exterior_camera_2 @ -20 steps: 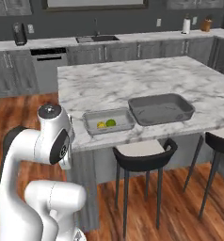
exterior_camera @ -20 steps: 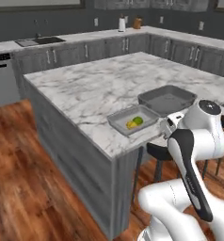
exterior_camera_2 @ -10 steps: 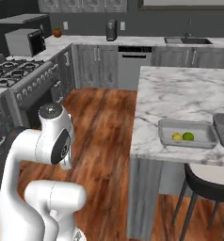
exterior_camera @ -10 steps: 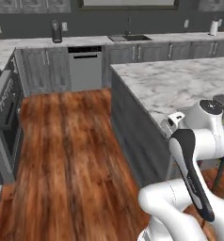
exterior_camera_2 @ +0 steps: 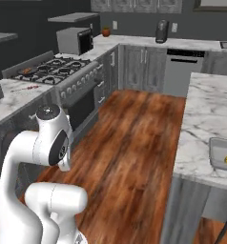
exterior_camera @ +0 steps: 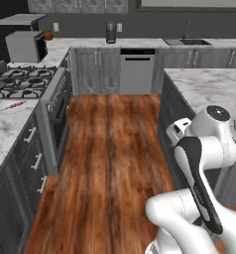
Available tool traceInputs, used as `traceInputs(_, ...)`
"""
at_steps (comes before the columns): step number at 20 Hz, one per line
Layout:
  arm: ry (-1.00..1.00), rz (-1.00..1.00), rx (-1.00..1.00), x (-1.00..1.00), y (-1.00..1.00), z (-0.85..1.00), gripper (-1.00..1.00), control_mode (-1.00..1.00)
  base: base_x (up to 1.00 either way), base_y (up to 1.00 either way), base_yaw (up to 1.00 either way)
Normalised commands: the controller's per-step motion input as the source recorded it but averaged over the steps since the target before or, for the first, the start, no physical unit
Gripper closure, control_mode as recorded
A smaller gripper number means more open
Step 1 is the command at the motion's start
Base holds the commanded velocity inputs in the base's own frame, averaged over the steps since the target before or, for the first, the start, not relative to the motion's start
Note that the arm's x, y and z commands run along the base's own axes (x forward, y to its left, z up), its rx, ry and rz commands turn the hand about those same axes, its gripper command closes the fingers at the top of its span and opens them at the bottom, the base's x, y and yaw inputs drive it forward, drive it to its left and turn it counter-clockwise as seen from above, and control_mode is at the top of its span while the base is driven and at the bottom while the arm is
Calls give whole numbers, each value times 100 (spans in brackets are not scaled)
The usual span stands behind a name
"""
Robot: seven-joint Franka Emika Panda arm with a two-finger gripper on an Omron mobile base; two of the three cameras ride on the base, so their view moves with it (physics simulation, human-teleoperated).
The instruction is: Place the cold items (lemon and lime) from the fridge in one tupperware on the dining counter. Place the warm items (hot dog and kebab skewer) in the stove area in another tupperware.
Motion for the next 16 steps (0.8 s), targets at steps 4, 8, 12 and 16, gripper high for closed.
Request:
traceInputs(4, 0, 0, 0, 0, 0, 0, -100, 100, 64, 8, 34)
traceInputs(8, 0, 0, 0, 0, 0, 0, -100, 100, 93, 2, 35)
traceInputs(12, 0, 0, 0, 0, 0, 0, -100, 100, 100, 0, 36)
traceInputs(16, 0, 0, 0, 0, 0, 0, -100, 100, 99, 0, 36)
